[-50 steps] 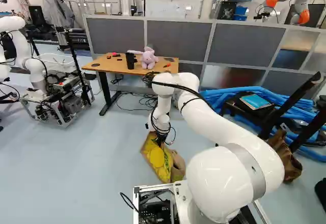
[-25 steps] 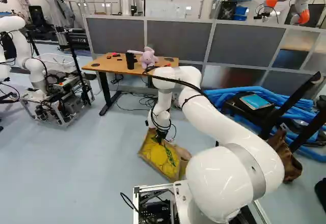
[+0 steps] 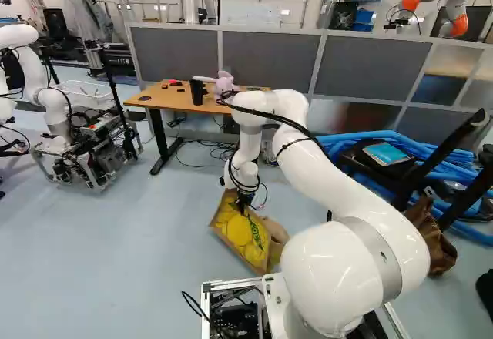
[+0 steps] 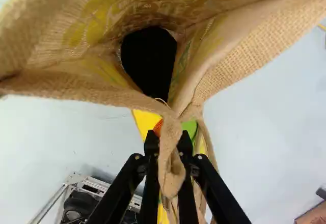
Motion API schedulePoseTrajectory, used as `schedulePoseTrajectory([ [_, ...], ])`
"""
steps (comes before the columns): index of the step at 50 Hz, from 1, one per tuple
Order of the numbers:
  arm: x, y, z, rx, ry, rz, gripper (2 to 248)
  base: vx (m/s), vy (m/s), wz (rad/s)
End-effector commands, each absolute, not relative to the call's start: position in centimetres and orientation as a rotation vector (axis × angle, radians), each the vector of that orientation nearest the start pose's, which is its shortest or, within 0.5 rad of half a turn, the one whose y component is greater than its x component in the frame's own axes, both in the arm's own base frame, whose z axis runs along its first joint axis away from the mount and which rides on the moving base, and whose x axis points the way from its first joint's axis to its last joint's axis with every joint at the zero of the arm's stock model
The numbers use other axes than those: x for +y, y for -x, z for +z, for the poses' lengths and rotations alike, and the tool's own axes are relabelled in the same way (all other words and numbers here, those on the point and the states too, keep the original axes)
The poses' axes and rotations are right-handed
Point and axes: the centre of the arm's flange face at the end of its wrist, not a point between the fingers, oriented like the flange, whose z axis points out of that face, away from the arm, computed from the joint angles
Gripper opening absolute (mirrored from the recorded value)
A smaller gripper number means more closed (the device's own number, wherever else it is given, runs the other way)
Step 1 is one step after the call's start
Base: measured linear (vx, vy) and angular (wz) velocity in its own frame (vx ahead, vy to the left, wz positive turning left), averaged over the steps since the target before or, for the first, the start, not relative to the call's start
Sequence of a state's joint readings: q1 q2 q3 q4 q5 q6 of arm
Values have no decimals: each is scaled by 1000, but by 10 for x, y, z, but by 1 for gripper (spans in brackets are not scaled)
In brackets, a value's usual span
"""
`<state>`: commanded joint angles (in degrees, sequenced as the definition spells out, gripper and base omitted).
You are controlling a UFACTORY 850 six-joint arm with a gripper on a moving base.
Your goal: Pick up the bag on the ground and place it on the table
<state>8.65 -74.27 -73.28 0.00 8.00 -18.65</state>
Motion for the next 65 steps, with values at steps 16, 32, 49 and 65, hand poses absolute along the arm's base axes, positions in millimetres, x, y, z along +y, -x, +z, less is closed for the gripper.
schedulePoseTrajectory([
  [16, 79, -521, -24, -743, 3057, -208, 35, 0, 0, 0],
  [32, 79, -519, 0, -742, 3057, -227, 35, 0, 0, 0],
  [49, 78, -516, 26, -742, 3057, -250, 35, 0, 0, 0],
  [65, 78, -513, 49, -742, 3056, -275, 35, 0, 0, 0],
])
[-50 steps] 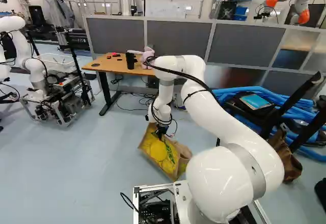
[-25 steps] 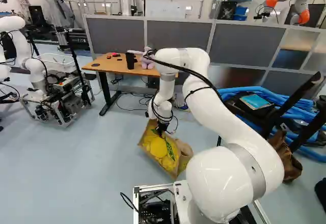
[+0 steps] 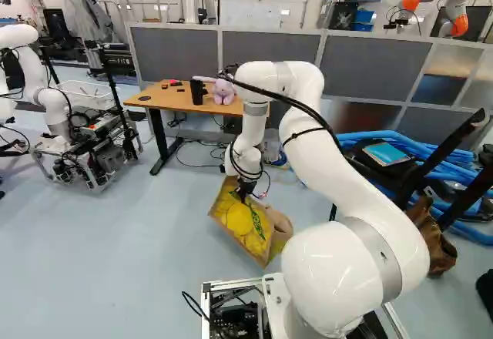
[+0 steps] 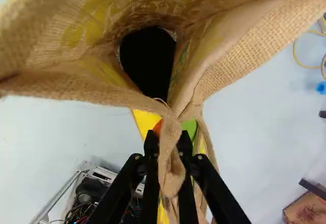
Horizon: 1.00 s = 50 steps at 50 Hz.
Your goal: Pick up the bag on the ground and place it on the table
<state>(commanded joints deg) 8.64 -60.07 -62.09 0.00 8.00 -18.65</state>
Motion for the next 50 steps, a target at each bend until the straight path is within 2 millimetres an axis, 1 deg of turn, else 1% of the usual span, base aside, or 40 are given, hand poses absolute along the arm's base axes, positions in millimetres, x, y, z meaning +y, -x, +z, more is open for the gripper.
schedulePoseTrajectory([
  [50, 76, -500, 123, -741, 3052, -372, 35, 0, 0, 0],
])
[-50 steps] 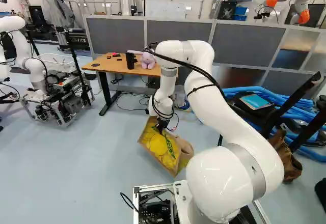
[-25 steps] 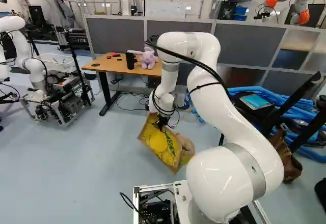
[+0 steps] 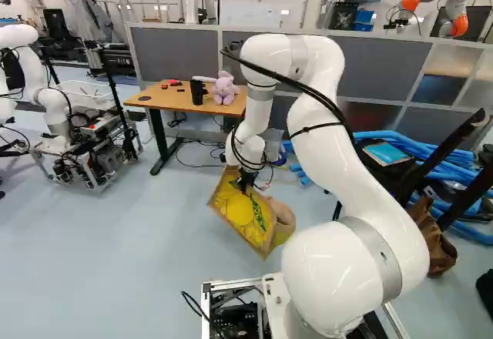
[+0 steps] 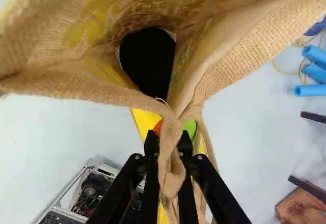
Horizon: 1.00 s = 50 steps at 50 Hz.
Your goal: Pick up the bag on the ground and place it on the table
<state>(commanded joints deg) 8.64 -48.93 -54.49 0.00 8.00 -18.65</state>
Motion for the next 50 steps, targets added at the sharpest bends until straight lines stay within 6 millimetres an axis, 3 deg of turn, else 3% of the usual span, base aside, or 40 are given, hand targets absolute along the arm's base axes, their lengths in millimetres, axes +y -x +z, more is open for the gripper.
schedulePoseTrajectory([
  [50, 73, -494, 193, -730, 3047, -467, 35, 0, 0, 0],
])
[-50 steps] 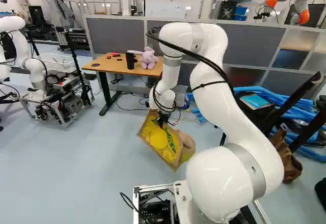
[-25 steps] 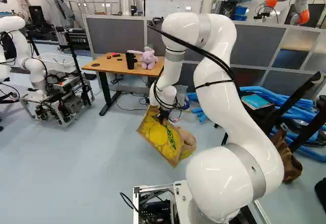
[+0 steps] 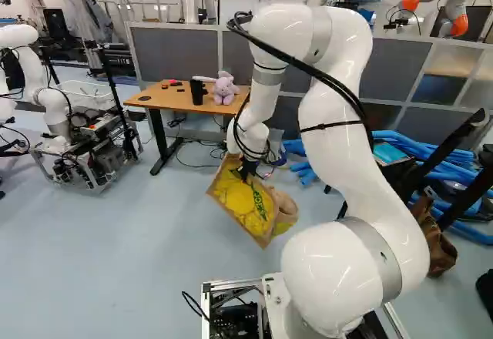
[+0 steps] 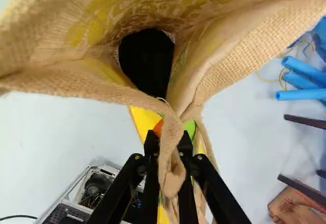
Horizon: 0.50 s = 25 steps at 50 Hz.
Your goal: Pick up the bag on the ground and place it on the table
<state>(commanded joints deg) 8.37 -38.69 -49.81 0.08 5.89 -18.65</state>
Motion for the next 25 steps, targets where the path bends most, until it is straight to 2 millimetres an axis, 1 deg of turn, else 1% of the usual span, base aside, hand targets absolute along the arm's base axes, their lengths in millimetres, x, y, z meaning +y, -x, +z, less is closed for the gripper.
schedulePoseTrajectory([
  [25, 70, -492, 226, -695, 3054, -461, 35, 0, 0, 0],
])
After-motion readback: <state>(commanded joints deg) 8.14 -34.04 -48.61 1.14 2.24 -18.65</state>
